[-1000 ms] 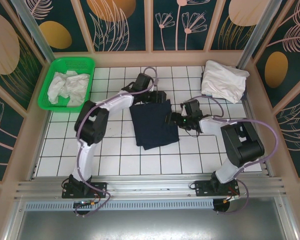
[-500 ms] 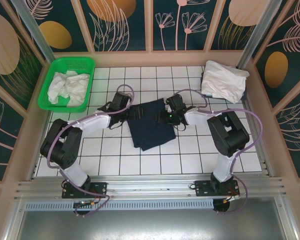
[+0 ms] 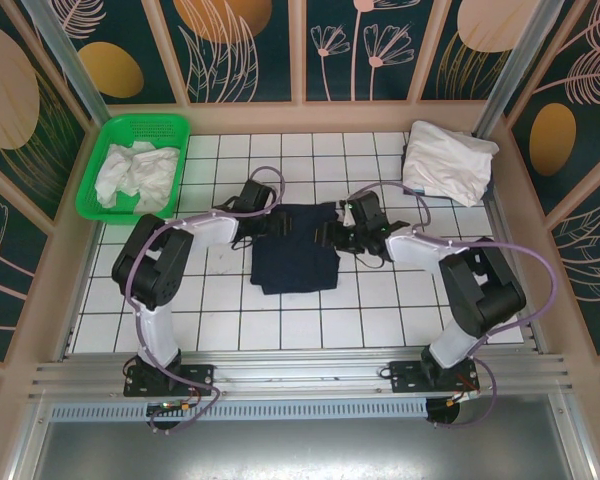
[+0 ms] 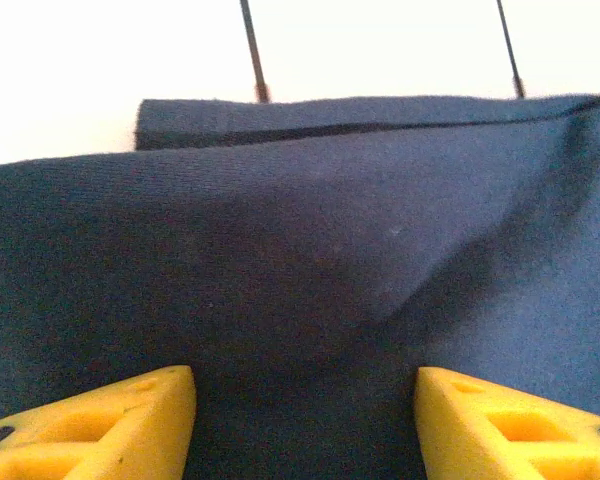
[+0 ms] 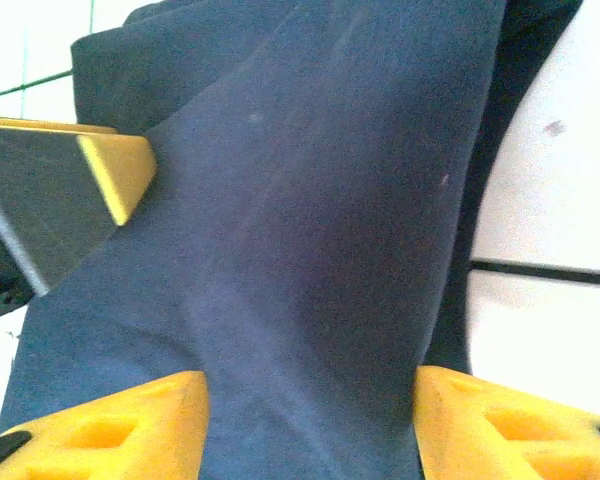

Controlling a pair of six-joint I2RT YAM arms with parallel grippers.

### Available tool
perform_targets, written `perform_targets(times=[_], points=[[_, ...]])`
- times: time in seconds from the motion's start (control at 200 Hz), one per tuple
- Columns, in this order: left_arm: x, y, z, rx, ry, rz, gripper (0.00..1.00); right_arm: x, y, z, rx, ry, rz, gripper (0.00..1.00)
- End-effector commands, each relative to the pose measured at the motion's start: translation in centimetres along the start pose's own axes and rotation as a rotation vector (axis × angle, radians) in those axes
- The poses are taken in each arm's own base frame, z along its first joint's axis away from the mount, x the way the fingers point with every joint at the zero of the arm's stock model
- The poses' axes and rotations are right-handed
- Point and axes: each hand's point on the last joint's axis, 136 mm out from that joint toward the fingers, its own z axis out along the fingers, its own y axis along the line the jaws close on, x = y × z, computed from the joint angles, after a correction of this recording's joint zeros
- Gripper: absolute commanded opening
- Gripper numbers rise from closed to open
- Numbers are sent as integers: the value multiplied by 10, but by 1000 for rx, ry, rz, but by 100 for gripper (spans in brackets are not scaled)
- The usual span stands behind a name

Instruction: Fold and stack the t-shirts

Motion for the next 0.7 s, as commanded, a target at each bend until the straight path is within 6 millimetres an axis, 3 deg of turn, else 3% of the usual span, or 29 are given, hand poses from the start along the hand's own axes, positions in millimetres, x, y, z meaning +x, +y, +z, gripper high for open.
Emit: perform_targets(times=[0.0,0.135,0.255,0.38,0.696], points=[[-4,-8,6,35,-2,41,59,-5,-25,7,69,-8,35,60],[-1,-8,5,42,-7,47,59,-8,-31,14,85,-1,43,63],[2,-6,9,42,8,39,59,-3,-21,30,39,40,40,63],[5,-7,10,50,12,30,59,-7,-27,41,130,36,30,62],[7,-7,14,54,26,29,59,-6,-10,60,156,62,13,56]])
